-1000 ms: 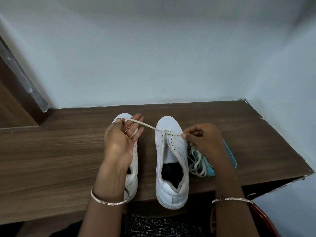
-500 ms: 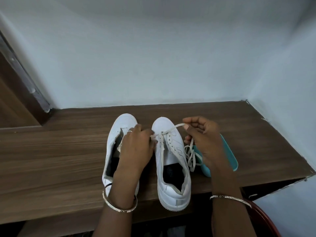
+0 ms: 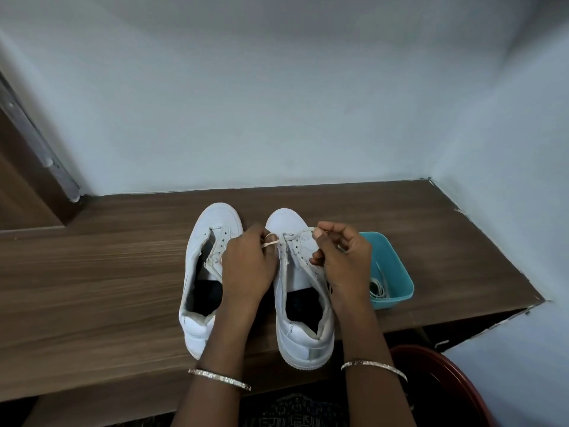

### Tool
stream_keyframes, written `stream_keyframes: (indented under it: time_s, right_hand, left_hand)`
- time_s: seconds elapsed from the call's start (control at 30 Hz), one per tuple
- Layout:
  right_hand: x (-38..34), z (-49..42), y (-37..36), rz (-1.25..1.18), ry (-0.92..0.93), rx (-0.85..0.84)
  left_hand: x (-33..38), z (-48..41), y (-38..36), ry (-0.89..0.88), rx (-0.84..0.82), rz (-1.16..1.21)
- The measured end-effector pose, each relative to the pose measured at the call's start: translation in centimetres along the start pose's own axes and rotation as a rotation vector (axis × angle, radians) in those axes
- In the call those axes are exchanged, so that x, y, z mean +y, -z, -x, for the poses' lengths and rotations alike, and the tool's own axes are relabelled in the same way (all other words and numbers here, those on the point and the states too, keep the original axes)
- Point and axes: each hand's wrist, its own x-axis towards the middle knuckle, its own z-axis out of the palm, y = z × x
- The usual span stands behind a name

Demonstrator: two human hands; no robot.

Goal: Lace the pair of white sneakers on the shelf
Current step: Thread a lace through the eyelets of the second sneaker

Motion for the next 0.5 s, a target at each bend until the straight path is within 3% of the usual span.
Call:
stream_keyframes:
  time_s: [0.17, 0.27, 0.4, 0.5]
  right_hand:
    - [-1.0, -1.2, 1.7, 0.015, -0.063, -0.053]
    - [-1.7, -2.0, 2.7, -0.021, -0.065, -0.152]
    - [-2.8, -3.1, 3.7, 0.105, 0.004, -0.260]
    - [-3.7, -3.4, 4.4, 0.221, 0.027, -0.337]
  left_hand:
    - [1.5, -0.5, 1.3, 0.340, -0.023, 0.795]
    - [2.0, -1.2, 3.2, 0.372, 0.029, 1.098]
    - [0.7, -2.5, 5.7, 0.377, 0.094, 1.572]
    - [0.2, -2.8, 7.4, 0.353, 0.118, 1.677]
